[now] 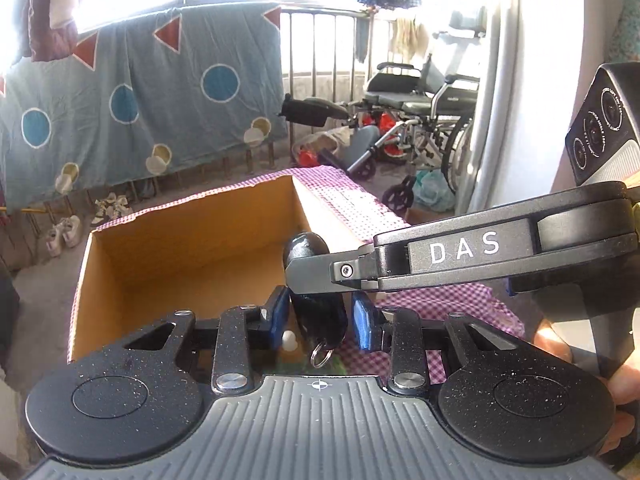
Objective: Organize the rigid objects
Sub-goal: 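Carry the black cylinder with the right tool into the box and release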
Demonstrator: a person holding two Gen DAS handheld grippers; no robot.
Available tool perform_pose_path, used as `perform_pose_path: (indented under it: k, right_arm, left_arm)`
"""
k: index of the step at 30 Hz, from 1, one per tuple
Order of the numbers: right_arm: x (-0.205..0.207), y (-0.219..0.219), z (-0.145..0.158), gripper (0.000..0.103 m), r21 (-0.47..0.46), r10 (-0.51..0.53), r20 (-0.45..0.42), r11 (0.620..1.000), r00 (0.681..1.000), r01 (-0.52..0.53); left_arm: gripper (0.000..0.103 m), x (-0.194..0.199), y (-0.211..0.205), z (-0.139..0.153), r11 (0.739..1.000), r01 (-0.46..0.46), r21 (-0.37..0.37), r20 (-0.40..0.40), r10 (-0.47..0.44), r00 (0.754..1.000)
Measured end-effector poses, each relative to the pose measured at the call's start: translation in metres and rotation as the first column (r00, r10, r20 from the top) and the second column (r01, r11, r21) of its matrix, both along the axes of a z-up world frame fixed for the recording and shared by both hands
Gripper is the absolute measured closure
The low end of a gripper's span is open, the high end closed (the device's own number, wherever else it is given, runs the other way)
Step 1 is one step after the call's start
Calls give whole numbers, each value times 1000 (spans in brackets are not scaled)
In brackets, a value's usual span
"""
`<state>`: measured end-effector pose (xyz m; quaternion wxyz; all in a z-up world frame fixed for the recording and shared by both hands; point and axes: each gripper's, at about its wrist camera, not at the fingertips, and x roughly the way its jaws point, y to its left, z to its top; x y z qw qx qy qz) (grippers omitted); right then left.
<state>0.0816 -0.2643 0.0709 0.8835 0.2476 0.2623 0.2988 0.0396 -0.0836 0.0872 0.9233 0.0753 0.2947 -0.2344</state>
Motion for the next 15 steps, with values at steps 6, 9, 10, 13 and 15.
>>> perform_pose_path:
  k: [6, 9, 10, 13, 15]
  right_arm:
    - [105, 52, 17, 86, 13, 140, -147, 990, 979, -139]
    - [163, 74, 10, 86, 17, 163, -261, 986, 952, -164]
    - [182, 83, 5, 86, 22, 166, -300, 986, 939, -167]
    - [227, 98, -16, 86, 53, 168, -404, 986, 899, -160]
    - [250, 105, -27, 86, 47, 154, -445, 988, 882, -149]
  left_arm:
    - [70, 73, 41, 3, 991, -134, 25, -84, 136, 987]
    - [69, 118, 55, -11, 984, -177, 32, -147, 179, 973]
    - [69, 129, 61, -17, 982, -187, 34, -167, 190, 967]
    - [68, 157, 78, -31, 969, -239, 56, -220, 246, 944]
    - [67, 164, 87, -35, 958, -279, 64, -227, 286, 931]
